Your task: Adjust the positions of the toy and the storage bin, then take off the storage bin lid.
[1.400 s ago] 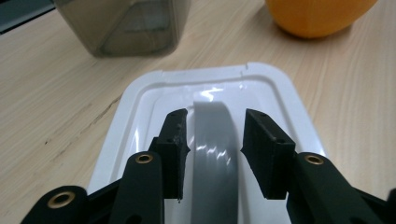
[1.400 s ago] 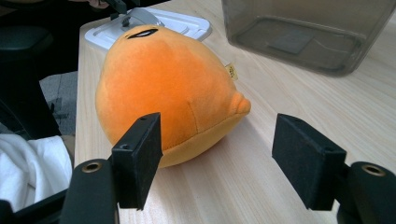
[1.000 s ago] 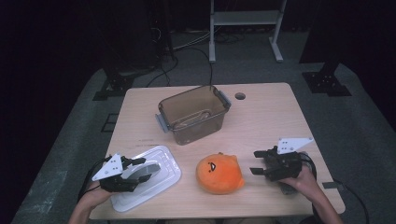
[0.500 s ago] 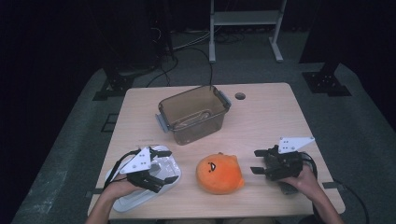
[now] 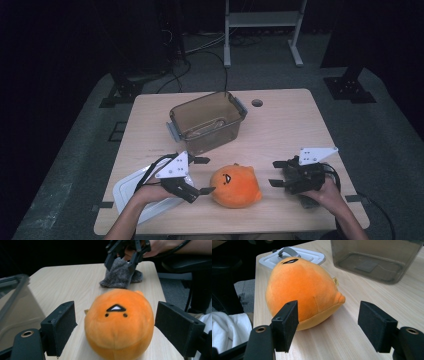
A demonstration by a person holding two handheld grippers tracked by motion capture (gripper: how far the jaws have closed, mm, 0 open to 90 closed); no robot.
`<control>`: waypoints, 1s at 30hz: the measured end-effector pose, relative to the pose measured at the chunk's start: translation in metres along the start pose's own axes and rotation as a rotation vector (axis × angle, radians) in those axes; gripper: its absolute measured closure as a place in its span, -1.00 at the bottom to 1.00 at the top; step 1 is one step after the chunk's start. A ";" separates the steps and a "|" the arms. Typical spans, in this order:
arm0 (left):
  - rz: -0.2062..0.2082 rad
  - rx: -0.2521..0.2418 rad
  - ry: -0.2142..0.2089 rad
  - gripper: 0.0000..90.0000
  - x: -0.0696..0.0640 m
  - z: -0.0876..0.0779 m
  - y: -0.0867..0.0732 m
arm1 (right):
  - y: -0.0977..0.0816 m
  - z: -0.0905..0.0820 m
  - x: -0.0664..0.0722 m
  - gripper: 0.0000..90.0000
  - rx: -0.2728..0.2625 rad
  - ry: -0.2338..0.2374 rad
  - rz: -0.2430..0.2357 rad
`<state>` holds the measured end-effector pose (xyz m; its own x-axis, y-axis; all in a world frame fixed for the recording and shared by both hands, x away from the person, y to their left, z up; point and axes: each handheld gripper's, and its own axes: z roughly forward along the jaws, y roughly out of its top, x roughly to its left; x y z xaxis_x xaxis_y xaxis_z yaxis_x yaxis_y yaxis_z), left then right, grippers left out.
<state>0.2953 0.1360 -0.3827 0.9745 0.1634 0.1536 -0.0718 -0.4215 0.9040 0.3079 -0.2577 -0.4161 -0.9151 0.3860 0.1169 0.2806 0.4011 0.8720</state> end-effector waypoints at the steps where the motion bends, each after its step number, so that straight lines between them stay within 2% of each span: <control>1: 0.002 0.003 -0.002 -0.66 0.000 0.002 0.000 | 0.000 0.000 0.000 -0.29 -0.001 0.000 0.000; 10: -0.020 -0.018 -0.002 -0.69 -0.004 0.004 -0.003 | 0.002 0.001 0.002 -0.30 -0.009 0.012 0.004; 14: -0.010 -0.011 0.005 -0.69 -0.006 0.001 -0.005 | 0.003 0.003 0.003 -0.31 0.001 0.017 -0.006; 19: -0.029 -0.028 0.028 -0.69 -0.005 -0.009 -0.009 | 0.011 0.004 0.006 -0.33 -0.033 0.041 -0.009; 25: -0.035 -0.037 0.055 -0.69 -0.009 -0.021 -0.015 | 0.017 0.019 0.009 -0.36 -0.009 0.064 -0.027; 30: -0.049 -0.038 0.082 -0.69 -0.011 -0.031 -0.022 | 0.026 0.033 0.016 -0.37 -0.015 0.113 -0.047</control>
<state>0.2795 0.1712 -0.3916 0.9566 0.2556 0.1397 -0.0344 -0.3772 0.9255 0.3104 -0.2138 -0.4078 -0.9543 0.2704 0.1277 0.2328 0.4037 0.8848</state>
